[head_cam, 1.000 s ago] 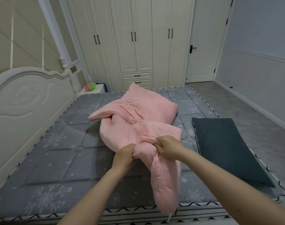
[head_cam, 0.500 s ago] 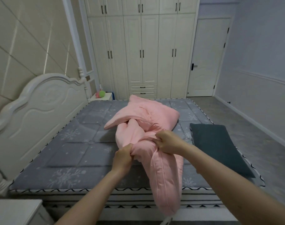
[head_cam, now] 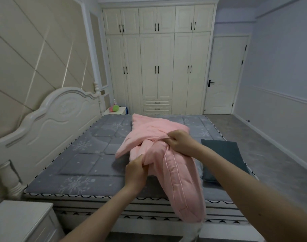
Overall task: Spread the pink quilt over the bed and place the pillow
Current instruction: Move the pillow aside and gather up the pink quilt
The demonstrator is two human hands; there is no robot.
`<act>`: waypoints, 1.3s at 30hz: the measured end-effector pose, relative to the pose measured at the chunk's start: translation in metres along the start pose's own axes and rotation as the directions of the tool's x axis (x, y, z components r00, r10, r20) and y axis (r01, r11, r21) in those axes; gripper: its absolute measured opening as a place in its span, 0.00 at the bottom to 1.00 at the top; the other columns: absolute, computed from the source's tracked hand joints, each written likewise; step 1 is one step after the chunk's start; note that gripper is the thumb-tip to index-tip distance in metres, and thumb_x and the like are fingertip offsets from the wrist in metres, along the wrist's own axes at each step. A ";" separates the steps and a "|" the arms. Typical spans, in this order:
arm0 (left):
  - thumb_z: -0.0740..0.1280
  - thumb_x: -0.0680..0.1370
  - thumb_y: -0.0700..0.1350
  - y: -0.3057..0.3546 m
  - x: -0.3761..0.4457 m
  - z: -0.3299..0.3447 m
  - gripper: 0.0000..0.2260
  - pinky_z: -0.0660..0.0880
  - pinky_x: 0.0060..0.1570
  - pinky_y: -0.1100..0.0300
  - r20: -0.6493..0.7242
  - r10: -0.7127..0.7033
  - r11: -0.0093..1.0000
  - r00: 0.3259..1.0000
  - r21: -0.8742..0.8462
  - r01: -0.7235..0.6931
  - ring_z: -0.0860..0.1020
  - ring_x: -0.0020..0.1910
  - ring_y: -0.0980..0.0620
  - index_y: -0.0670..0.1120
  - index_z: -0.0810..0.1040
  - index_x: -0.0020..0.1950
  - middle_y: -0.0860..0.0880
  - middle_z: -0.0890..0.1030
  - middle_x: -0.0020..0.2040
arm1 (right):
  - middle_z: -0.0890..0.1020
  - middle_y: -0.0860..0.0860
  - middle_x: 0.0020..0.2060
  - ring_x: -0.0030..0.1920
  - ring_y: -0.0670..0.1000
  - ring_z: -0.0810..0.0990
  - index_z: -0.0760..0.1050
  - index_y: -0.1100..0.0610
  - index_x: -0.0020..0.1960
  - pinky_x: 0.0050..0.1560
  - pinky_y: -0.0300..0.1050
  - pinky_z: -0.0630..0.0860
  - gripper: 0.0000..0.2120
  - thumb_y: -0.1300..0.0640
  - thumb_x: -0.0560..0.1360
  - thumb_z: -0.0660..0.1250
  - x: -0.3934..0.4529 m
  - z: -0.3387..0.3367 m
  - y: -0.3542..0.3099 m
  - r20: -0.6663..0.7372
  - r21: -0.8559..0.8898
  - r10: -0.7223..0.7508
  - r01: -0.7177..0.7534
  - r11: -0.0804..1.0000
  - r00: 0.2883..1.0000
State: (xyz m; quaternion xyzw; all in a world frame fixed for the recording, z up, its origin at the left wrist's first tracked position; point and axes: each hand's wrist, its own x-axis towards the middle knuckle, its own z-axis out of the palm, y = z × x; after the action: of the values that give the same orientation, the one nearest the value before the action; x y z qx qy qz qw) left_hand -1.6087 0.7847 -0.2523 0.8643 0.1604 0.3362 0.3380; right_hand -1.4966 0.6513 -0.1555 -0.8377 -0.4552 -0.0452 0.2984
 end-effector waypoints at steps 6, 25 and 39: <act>0.60 0.77 0.45 0.063 -0.035 -0.007 0.15 0.60 0.29 0.62 -0.163 0.042 0.994 0.986 -0.092 -0.057 0.75 0.29 0.50 0.47 0.71 0.29 0.39 0.79 0.32 | 0.62 0.46 0.22 0.23 0.43 0.60 0.59 0.52 0.24 0.28 0.38 0.58 0.25 0.57 0.77 0.64 -0.023 -0.041 -0.012 -0.121 0.173 -0.107 0.127 0.977 0.987; 0.63 0.77 0.44 0.072 0.107 0.047 0.21 0.61 0.24 0.71 -0.246 0.265 0.948 0.932 -0.108 -0.298 0.65 0.21 0.58 0.57 0.60 0.28 0.60 0.64 0.23 | 0.68 0.54 0.28 0.28 0.42 0.64 0.76 0.77 0.41 0.26 0.34 0.57 0.17 0.61 0.76 0.65 0.120 -0.079 0.079 -0.133 0.325 -0.104 0.142 0.935 0.986; 0.52 0.78 0.53 -0.070 0.474 0.215 0.21 0.63 0.33 0.55 0.063 -0.228 0.972 0.972 -0.036 0.231 0.75 0.39 0.42 0.44 0.75 0.34 0.39 0.81 0.41 | 0.80 0.57 0.58 0.59 0.59 0.77 0.74 0.57 0.64 0.58 0.57 0.74 0.40 0.27 0.67 0.58 0.330 -0.045 0.274 0.329 0.791 0.368 -0.467 0.395 0.870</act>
State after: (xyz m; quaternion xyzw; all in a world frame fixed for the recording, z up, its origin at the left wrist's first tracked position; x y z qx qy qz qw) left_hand -1.1216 0.9714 -0.1941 0.8419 0.2421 0.2729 0.3975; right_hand -1.0797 0.7585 -0.1298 -0.6684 -0.2070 0.3022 0.6473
